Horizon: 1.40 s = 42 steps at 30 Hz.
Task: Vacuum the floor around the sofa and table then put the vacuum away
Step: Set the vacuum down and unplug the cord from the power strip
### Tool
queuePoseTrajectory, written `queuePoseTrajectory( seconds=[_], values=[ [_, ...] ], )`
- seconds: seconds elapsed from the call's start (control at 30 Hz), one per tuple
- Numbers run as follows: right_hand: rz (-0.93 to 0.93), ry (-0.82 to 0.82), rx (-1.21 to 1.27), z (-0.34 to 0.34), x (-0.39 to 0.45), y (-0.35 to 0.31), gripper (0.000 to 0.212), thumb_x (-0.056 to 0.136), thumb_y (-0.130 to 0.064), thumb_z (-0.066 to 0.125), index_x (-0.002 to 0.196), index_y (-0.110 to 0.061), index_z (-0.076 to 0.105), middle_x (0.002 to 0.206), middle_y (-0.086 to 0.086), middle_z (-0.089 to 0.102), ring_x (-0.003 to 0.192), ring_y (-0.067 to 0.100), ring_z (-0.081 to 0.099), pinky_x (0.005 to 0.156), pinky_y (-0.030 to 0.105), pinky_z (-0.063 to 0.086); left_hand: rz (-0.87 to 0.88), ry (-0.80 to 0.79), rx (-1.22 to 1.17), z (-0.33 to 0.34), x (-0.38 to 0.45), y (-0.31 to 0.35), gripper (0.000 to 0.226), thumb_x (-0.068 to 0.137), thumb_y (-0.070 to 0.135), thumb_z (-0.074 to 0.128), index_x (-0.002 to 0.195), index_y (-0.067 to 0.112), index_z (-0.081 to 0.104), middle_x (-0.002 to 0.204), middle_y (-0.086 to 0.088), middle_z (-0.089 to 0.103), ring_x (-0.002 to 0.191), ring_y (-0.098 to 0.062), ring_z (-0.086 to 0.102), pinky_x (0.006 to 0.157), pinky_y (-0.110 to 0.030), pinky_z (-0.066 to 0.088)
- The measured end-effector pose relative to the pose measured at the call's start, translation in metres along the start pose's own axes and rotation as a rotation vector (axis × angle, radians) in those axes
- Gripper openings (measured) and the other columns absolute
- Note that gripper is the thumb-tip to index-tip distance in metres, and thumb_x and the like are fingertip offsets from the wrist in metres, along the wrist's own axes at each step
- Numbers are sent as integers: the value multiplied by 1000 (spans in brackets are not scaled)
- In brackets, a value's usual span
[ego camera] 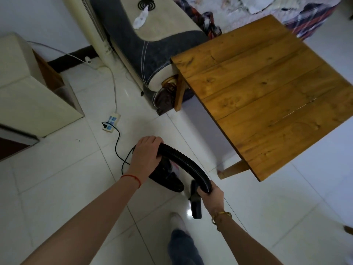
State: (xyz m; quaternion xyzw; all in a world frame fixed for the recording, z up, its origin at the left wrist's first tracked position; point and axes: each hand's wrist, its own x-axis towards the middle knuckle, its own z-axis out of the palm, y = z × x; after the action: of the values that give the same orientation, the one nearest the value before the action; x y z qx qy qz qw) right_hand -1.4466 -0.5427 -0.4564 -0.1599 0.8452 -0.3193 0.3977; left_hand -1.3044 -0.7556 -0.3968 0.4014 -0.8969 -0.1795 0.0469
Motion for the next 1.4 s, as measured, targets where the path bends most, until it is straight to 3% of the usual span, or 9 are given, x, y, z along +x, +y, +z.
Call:
queuePoseTrajectory(
  seconds=[0.2,0.4,0.53,0.67,0.77,0.93,1.1,1.27,1.4],
  values=[
    [34,16,11,4,12,-20,21,81,-6,68,91,-20,56,67,-10,58,59,0,53,49,4,43,44,-20,-38,1,29,-13,32,75,14,73,104,15,60,100,-3,63,96,-24,57,95,-36,43],
    [93,85,49,11,17,-24,15,81,-13,69,92,-19,61,67,-7,63,60,2,58,49,6,42,-38,-52,-98,11,51,-41,52,80,10,68,129,7,52,118,-11,59,111,-28,54,101,-41,44],
    [166,167,81,16,18,-19,21,80,-22,71,100,-19,67,79,-3,67,75,15,63,68,22,45,-170,-180,-172,27,52,-76,56,85,21,65,136,7,45,126,-11,56,117,-29,52,99,-42,46],
    [178,256,108,23,17,-13,25,80,-25,71,104,-19,68,87,-2,69,82,16,63,73,25,44,-206,-354,-303,46,38,-98,48,87,20,65,130,8,50,118,-9,63,109,-27,60,86,-29,46],
    [172,332,133,29,15,-11,21,82,-29,70,101,-24,63,86,-2,66,83,18,62,74,27,46,-221,-468,-357,65,26,-108,46,89,27,62,131,10,52,127,-5,58,112,-25,58,85,-24,40],
    [162,463,190,35,19,-7,33,87,-40,65,113,-22,59,93,0,64,85,19,60,73,27,45,-338,-594,-499,108,5,-124,38,89,27,62,124,13,58,116,-5,66,111,-26,60,97,-39,46],
    [101,488,206,45,33,9,52,86,-50,63,124,-17,55,104,1,63,95,19,59,79,25,45,-309,-649,-620,160,-28,-123,35,92,29,57,124,14,57,112,3,67,111,-17,60,99,-35,45],
    [-16,390,189,77,39,36,70,80,-43,72,135,-15,42,122,2,57,112,20,53,91,30,46,-207,-535,-666,186,-51,-112,33,99,25,48,130,12,47,112,7,61,101,-1,54,73,-3,41],
    [-125,325,225,112,41,57,91,71,-38,81,142,-24,26,125,-12,43,112,9,44,93,18,42,-67,-446,-676,200,-55,-109,34,100,22,45,132,12,49,111,23,51,106,3,50,75,8,34]
  ],
)
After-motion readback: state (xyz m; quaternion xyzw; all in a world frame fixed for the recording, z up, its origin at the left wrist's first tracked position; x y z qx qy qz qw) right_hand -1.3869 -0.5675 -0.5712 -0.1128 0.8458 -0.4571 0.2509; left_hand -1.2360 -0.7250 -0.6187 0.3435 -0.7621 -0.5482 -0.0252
